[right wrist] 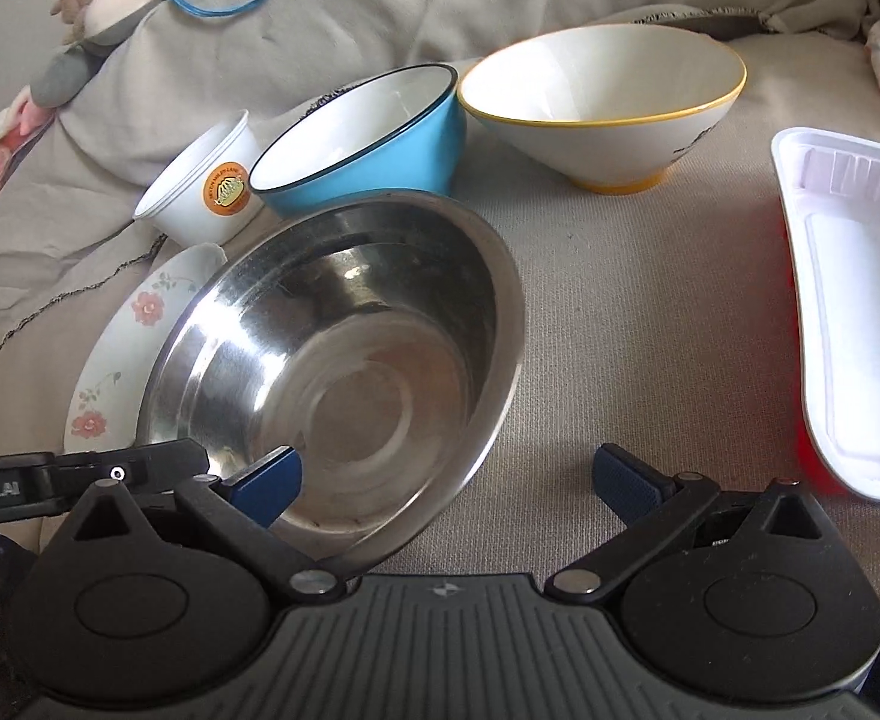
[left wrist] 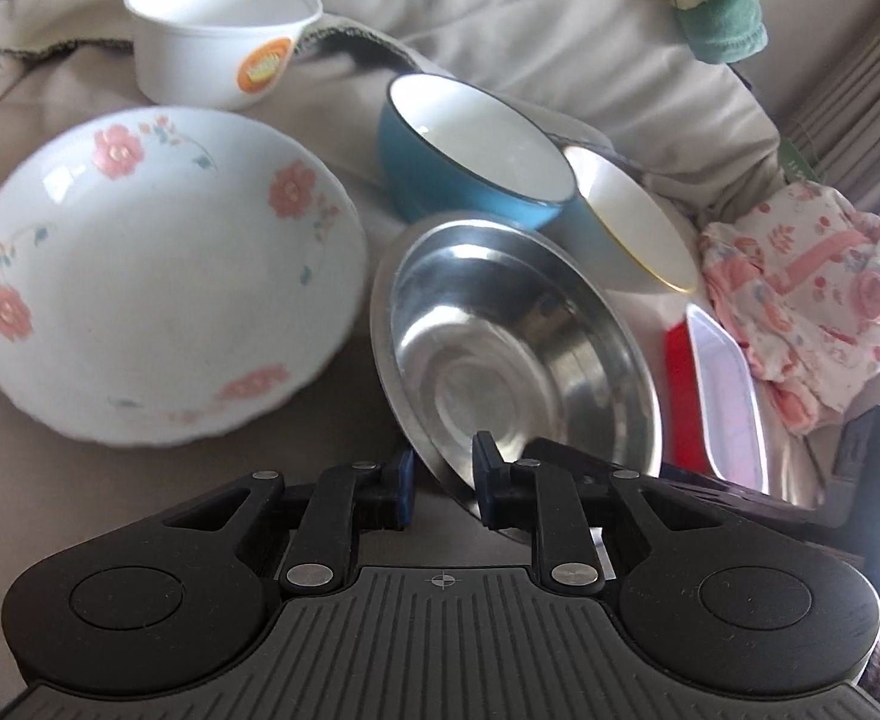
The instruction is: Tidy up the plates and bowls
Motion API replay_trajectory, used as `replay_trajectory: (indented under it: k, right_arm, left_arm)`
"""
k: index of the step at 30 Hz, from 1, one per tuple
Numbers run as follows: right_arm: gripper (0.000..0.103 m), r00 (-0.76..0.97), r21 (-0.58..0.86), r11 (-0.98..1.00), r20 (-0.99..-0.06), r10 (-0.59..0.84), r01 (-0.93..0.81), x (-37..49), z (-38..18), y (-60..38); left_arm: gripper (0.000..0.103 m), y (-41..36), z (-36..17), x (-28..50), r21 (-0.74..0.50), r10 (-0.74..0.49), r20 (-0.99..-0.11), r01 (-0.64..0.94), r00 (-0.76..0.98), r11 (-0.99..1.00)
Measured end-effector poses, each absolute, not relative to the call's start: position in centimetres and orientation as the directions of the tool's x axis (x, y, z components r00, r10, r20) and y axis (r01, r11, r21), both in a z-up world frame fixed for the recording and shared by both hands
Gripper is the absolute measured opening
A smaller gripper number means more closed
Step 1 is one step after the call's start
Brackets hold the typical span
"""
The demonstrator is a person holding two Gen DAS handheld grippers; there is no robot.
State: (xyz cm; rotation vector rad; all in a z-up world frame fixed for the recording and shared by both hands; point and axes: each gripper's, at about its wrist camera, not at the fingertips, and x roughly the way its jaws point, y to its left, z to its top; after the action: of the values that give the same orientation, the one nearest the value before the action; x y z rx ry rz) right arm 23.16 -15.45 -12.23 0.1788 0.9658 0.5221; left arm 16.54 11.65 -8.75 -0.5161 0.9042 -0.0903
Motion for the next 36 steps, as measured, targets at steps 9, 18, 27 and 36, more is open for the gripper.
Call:
replay_trajectory:
  k: [9,18,27,36]
  right_arm:
    - [0.103,0.415,0.423,0.825,-0.719,0.557,-0.375,23.6,-11.5,-16.1]
    - [0.102,0.615,0.181,0.882,-0.656,0.438,-0.436,23.6,-9.2,-13.5]
    - [0.056,0.502,0.233,0.879,-0.747,0.435,-0.415,24.7,-9.0,-13.0]
    - [0.058,0.554,0.183,0.823,-0.66,0.508,-0.538,24.2,-2.0,-6.6]
  left_arm:
    - [0.023,12.0,-8.4,14.6,-0.452,-0.27,-0.733,-0.15,0.624,0.879]
    - [0.022,13.0,-8.6,16.3,-0.436,-0.212,-0.725,-0.198,0.655,0.878]
    - [0.02,12.3,-8.0,16.4,-0.389,-0.203,-0.74,-0.161,0.642,0.907]
    - [0.022,19.8,-2.5,14.9,-0.348,-0.086,-0.592,-0.157,0.801,0.924]
